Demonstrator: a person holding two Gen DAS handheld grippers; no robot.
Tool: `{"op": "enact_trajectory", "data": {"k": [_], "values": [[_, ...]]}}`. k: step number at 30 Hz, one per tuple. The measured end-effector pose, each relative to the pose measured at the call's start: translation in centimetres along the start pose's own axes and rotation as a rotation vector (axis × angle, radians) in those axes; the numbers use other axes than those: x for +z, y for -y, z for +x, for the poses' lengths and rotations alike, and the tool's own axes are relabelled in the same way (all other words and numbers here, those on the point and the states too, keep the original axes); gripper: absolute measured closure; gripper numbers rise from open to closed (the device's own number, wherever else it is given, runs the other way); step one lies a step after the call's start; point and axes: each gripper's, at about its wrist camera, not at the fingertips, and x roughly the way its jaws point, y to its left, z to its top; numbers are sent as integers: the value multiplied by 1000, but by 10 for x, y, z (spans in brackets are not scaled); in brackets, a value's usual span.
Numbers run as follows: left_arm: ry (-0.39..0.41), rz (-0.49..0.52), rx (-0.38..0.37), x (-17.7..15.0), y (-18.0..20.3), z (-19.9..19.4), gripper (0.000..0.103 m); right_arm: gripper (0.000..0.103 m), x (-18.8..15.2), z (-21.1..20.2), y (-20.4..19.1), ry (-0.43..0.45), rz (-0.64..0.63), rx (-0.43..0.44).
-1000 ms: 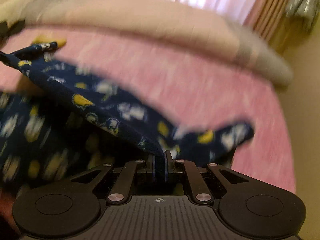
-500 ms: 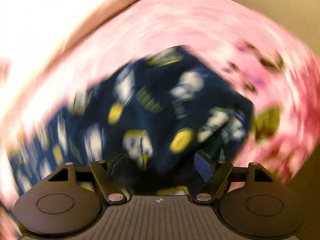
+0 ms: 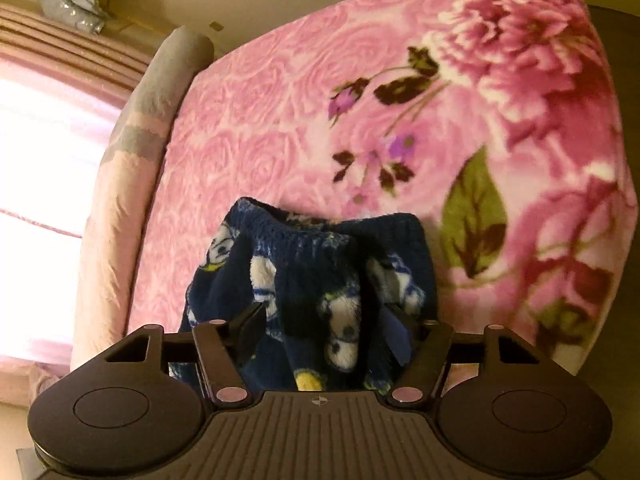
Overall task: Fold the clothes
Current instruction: 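Lift the navy pants with both tools and fold one leg over the other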
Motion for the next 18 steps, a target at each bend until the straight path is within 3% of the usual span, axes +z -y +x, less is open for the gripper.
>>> {"op": "enact_trajectory", "data": {"k": [1,3,7,10,15,17,18], "values": [[7,3,-2,2,1,2,78,64,2,3,-1,-5,-18,-1],[5,40,7,5,7,3,90,65,9,10,-6,-10,-75,-20],[-8,52,22,6,7,2,86,65,15,7,-24,-11,-180,-95],[-13,22,13,3,3,1,78,65,19,-8,-20,4,-129,-68],[4,12,4,-3,4,3,78,65,25,4,-5,-36,-61,-57],[13,30,-4,-2,7,3,99,65,24,12,-4,-48,-68,-54],[22,38,-5,-1,8,0,99,67,23,13,-6,-45,-86,-66]]}}
